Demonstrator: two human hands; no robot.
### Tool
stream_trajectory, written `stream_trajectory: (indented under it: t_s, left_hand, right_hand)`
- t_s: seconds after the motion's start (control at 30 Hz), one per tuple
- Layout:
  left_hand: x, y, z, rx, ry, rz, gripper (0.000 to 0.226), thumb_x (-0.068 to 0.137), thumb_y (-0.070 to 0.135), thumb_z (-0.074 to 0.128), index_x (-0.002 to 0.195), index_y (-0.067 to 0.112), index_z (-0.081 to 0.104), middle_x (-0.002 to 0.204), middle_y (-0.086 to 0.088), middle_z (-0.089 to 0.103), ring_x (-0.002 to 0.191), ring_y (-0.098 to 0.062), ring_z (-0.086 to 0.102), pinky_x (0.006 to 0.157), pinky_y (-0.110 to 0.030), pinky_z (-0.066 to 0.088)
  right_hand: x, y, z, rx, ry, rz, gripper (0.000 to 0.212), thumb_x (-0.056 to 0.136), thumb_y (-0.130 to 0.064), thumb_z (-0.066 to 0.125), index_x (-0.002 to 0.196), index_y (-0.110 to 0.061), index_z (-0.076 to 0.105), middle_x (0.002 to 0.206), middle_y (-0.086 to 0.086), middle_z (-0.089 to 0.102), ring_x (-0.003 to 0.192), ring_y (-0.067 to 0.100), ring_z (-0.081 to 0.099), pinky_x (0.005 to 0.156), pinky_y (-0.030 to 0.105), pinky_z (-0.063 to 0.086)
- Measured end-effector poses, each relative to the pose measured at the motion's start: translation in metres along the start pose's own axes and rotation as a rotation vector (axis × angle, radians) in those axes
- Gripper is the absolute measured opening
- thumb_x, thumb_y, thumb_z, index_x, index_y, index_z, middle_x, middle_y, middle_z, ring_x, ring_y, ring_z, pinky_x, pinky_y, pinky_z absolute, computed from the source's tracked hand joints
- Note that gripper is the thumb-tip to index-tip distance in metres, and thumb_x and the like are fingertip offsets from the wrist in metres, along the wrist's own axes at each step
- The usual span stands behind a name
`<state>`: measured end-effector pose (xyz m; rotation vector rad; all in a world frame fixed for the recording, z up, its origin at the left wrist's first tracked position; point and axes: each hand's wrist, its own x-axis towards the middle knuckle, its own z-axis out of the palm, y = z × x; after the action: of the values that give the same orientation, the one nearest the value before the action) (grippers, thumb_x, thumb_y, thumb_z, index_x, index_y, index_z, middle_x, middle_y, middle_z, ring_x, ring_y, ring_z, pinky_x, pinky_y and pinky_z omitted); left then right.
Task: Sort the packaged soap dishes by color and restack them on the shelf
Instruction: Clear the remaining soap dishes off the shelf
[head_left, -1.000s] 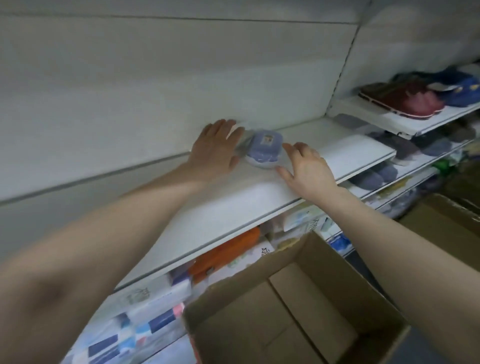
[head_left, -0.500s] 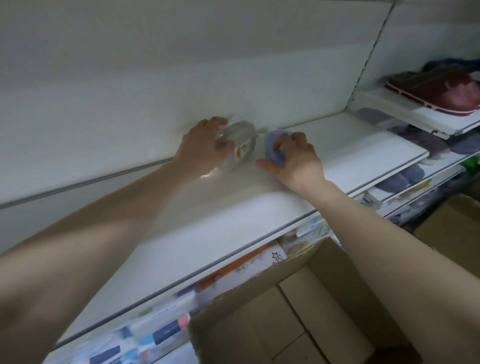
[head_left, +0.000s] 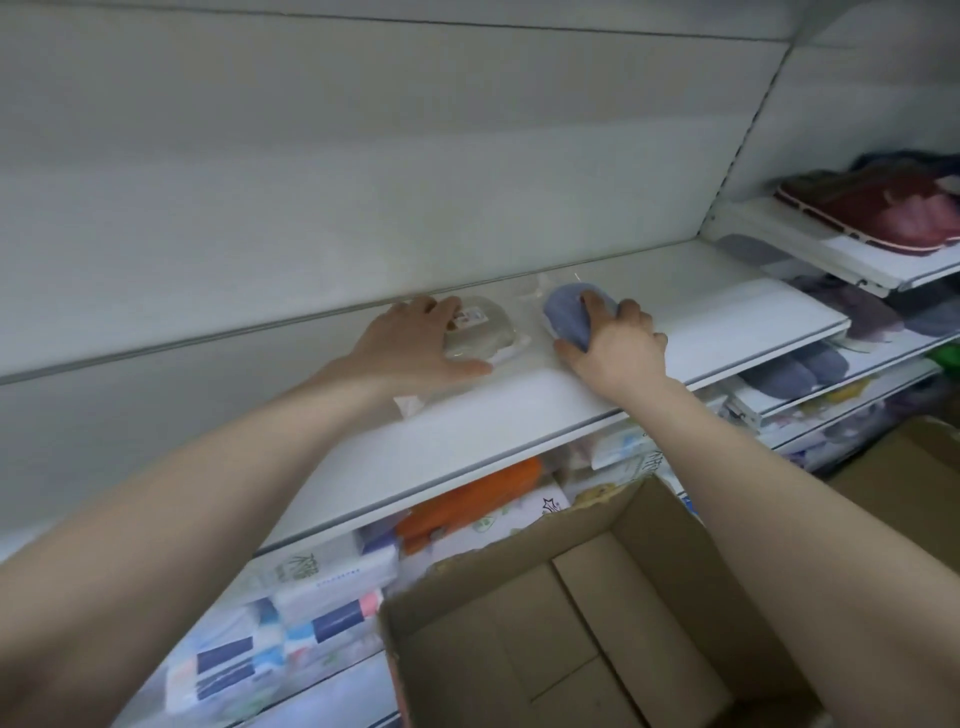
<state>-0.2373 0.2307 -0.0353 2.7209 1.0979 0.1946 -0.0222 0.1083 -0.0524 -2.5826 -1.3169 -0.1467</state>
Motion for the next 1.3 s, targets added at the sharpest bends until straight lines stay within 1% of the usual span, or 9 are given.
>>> stream_trajectory:
  t_s: [0.13,0.27,0.37,0.5,0.73,0.87,1.0,1.13,1.3]
  left_hand:
    - [-0.027,0.004,0.001,-0.047,0.036,-0.041,0.078,0.079,0.058,0.062,0.145,0.030,0.030,0.135,-0.005,0.046,0.122,-0.028,0.045,0.097,-0.037,0.041]
    - [-0.080,0.000,-0.004,-0.066,0.141,-0.058,0.079,0.074,0.057,0.064,0.143,0.029,0.036,0.132,-0.007,0.049,0.117,-0.031,0.049,0.097,-0.038,0.044]
    - [-0.138,-0.004,-0.009,-0.095,0.262,-0.078,0.082,0.068,0.059,0.058,0.141,0.027,0.041,0.131,-0.008,0.051,0.116,-0.032,0.049,0.099,-0.038,0.041]
    - [-0.222,-0.021,-0.021,-0.093,0.426,-0.143,0.082,0.066,0.055,0.056,0.139,0.019,0.045,0.129,-0.010,0.051,0.115,-0.032,0.050,0.098,-0.037,0.037]
    - [-0.375,-0.072,-0.035,-0.132,0.620,-0.371,0.082,0.066,0.045,0.068,0.139,0.020,0.042,0.127,-0.009,0.050,0.115,-0.029,0.051,0.096,-0.042,0.044]
    - [-0.462,-0.107,-0.028,-0.148,0.650,-0.516,0.085,0.065,0.046,0.076,0.140,0.027,0.040,0.130,-0.007,0.045,0.116,-0.027,0.049,0.094,-0.041,0.046]
    - [-0.558,-0.152,-0.017,-0.128,0.653,-0.636,0.084,0.066,0.048,0.078,0.138,0.031,0.039,0.131,-0.004,0.044,0.119,-0.022,0.045,0.093,-0.037,0.045]
    - [-0.669,-0.207,-0.009,-0.121,0.630,-0.757,0.087,0.066,0.050,0.081,0.140,0.028,0.039,0.133,-0.007,0.045,0.121,-0.024,0.046,0.096,-0.037,0.043]
    - [-0.807,-0.273,0.002,-0.118,0.568,-0.898,0.089,0.064,0.058,0.079,0.139,0.026,0.042,0.133,-0.010,0.047,0.121,-0.028,0.046,0.099,-0.043,0.044]
  right_hand:
    - [-0.027,0.001,-0.011,0.174,0.047,0.018,0.076,0.075,-0.042,0.069,0.143,-0.027,0.038,0.123,0.014,0.047,0.119,0.037,0.044,0.092,0.046,0.039]
    - [-0.064,-0.004,-0.021,0.195,0.080,-0.045,0.080,0.076,-0.045,0.069,0.146,-0.026,0.034,0.128,0.015,0.044,0.122,0.036,0.041,0.093,0.047,0.037]
    - [-0.097,-0.021,-0.028,0.262,0.151,-0.101,0.079,0.075,-0.046,0.069,0.145,-0.026,0.037,0.128,0.015,0.045,0.120,0.037,0.042,0.094,0.047,0.037]
    - [-0.149,-0.063,-0.034,0.413,0.210,-0.229,0.071,0.073,-0.043,0.071,0.137,-0.028,0.045,0.127,0.011,0.048,0.119,0.035,0.043,0.094,0.046,0.039]
    - [-0.250,-0.156,-0.035,0.499,0.187,-0.558,0.065,0.071,-0.032,0.070,0.131,-0.026,0.047,0.122,0.010,0.046,0.113,0.034,0.046,0.089,0.042,0.037]
    - [-0.311,-0.215,-0.026,0.521,0.138,-0.708,0.069,0.073,-0.036,0.072,0.135,-0.026,0.045,0.125,0.009,0.045,0.114,0.030,0.045,0.091,0.042,0.039]
    - [-0.379,-0.284,-0.008,0.590,0.062,-0.813,0.062,0.071,-0.037,0.071,0.127,-0.027,0.048,0.120,0.003,0.045,0.112,0.021,0.045,0.092,0.043,0.043]
    - [-0.458,-0.360,0.023,0.614,-0.029,-0.865,0.065,0.070,-0.042,0.071,0.128,-0.026,0.048,0.121,0.003,0.045,0.111,0.025,0.048,0.090,0.044,0.044]
    - [-0.559,-0.439,0.070,0.510,-0.187,-0.924,0.072,0.074,-0.048,0.069,0.137,-0.024,0.042,0.124,0.007,0.044,0.109,0.031,0.050,0.086,0.042,0.043]
